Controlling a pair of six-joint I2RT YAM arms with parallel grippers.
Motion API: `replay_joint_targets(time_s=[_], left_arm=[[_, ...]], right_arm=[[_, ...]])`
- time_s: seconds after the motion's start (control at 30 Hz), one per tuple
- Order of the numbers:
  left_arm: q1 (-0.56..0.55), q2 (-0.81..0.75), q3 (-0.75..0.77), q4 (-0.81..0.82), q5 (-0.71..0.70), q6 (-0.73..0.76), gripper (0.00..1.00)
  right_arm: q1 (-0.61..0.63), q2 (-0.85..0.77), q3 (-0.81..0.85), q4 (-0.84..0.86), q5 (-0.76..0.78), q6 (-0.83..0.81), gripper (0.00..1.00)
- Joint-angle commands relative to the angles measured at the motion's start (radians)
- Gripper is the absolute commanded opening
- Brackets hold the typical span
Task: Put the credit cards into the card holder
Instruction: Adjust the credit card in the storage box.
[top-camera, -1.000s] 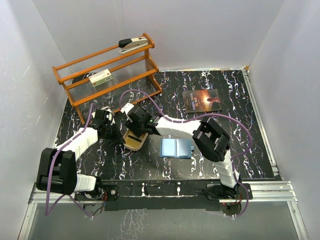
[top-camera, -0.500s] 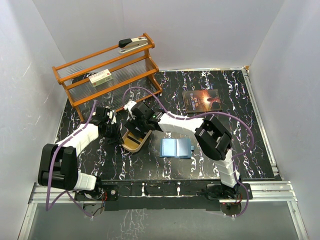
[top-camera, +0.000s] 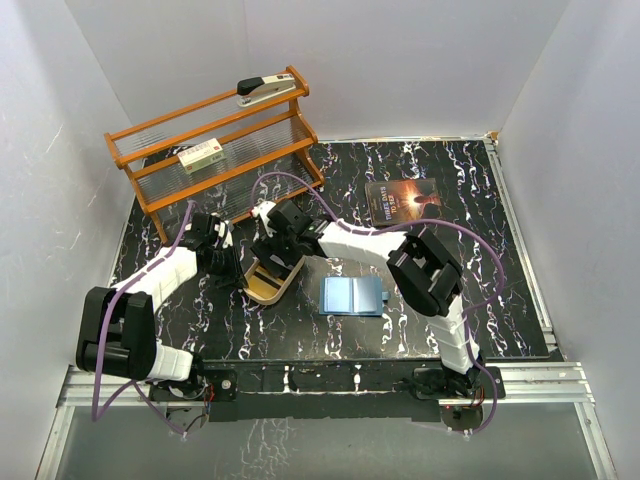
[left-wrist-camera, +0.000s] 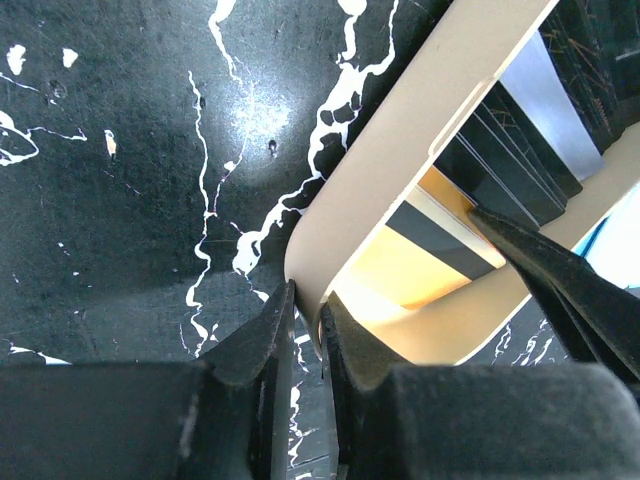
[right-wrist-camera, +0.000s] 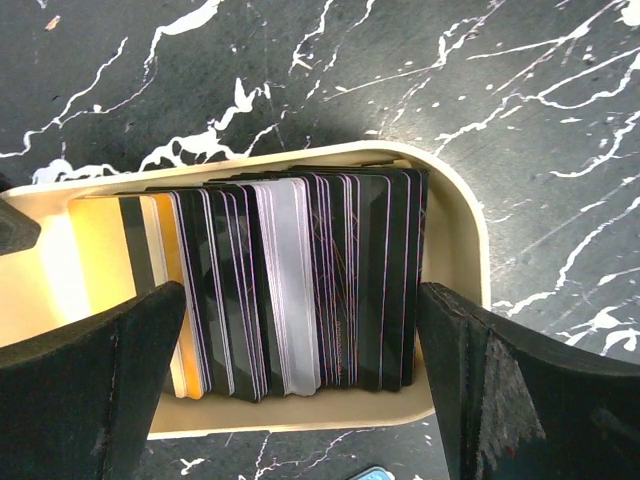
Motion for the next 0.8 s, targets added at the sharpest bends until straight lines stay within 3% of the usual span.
replay_joint_targets(time_s=[0.0,0.27,0.6,0.77], left_arm=[[-0.002,0.006,0.003,0.039,0.048,-0.031,0.0],[-0.002,0.001,-0.018,0.076,0.041,-0.087,0.0],[-0.002,0.007,-0.031,0.108,0.048,-0.131,0.0],[-0.002,0.003,-0.036,0.119,0.048,-0.146,0.0]], right_arm=[[-0.016,0.015,0.019,0.007,-0.141,0.032,0.98],[-0.044,-0.021,-0.011,0.057,-0.381,0.097,0.96],[-0.046,-0.061,-0.044,0.113,-0.52,0.164,0.93],[-0.045,-0.078,-0.057,0.116,-0.515,0.172,0.92]])
